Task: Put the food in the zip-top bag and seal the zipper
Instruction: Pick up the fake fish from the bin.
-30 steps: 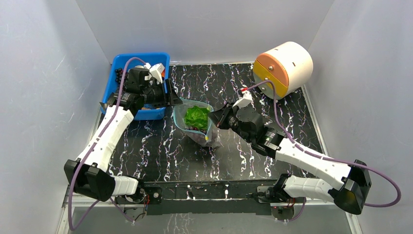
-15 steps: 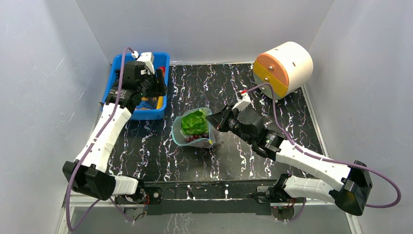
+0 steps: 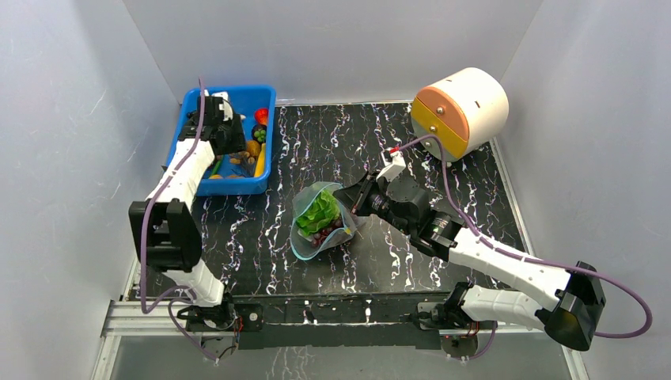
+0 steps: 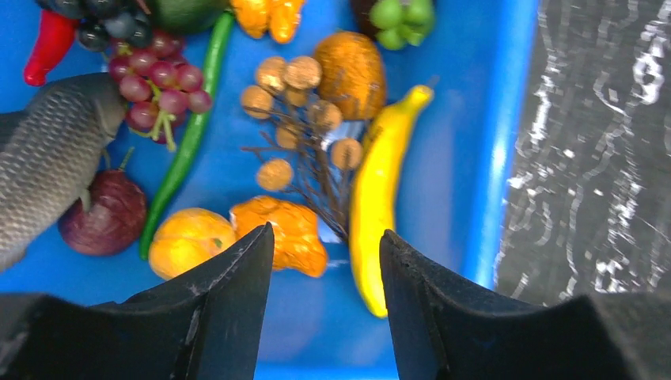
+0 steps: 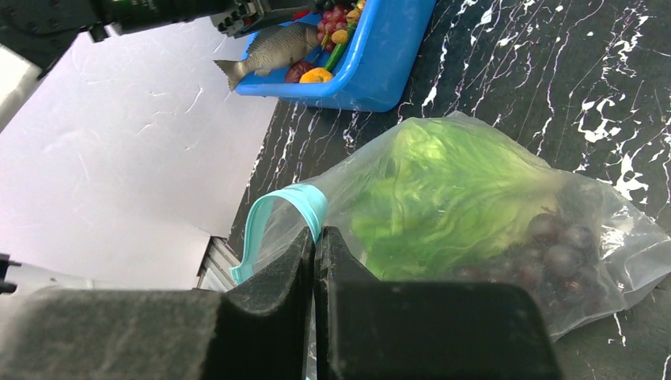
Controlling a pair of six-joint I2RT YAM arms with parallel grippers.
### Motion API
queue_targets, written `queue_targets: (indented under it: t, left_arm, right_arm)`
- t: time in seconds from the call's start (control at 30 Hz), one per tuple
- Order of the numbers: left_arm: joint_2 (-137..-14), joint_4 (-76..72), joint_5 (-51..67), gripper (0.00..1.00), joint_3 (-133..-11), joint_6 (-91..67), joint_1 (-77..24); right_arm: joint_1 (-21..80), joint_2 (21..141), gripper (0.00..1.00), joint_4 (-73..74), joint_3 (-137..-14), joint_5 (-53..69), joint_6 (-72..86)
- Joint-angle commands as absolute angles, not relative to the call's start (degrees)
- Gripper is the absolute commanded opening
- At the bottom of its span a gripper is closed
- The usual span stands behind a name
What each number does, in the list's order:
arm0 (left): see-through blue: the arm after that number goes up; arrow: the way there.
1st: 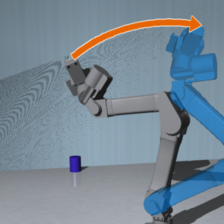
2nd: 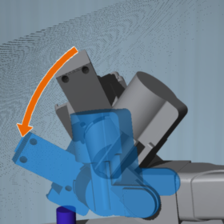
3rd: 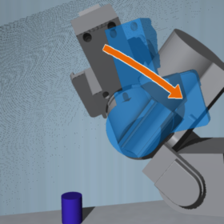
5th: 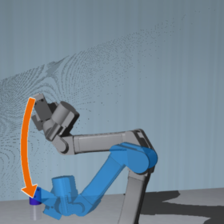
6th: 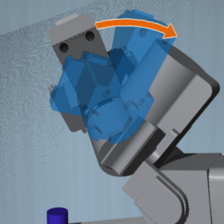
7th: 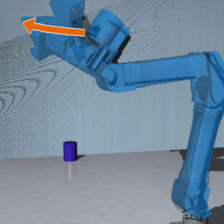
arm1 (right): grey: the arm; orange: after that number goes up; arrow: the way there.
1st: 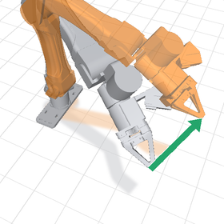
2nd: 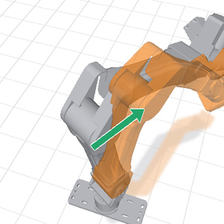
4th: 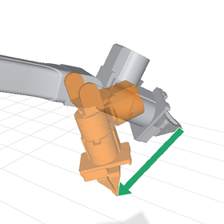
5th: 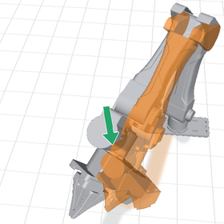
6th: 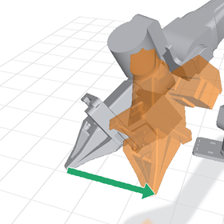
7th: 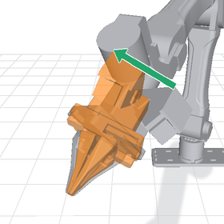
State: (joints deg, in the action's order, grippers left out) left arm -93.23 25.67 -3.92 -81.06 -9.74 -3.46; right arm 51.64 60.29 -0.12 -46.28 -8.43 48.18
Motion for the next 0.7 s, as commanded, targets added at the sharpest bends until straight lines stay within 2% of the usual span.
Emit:
queue_targets:
  t: [0.0,0.17,0.3,0.47,0.67]
  left_arm:
    - [-97.3,24.7,-4.5,0.53,-87.0,-6.5,-0.3]
    - [-99.1,27.0,-13.2,0.59,-88.2,-8.7,2.9]
    - [-97.1,26.0,-12.9,0.6,-85.9,-9.9,7.2]
    - [-97.1,25.4,-12.0,0.67,-86.0,-11.5,12.4]
    - [-94.9,23.6,-16.8,0.7,-84.5,-12.4,14.3]
  right_arm:
    - [51.5,57.8,0.0,-3.1,-47.2,-8.9,48.5]
    - [51.5,57.7,0.0,-3.4,-47.4,-9.3,48.5]
    - [51.5,57.5,0.0,-4.1,-47.0,-8.8,49.5]
    - [51.5,57.0,0.0,-5.0,-47.0,-7.9,49.2]
    - [51.5,56.5,0.0,-5.1,-47.4,-8.6,46.2]
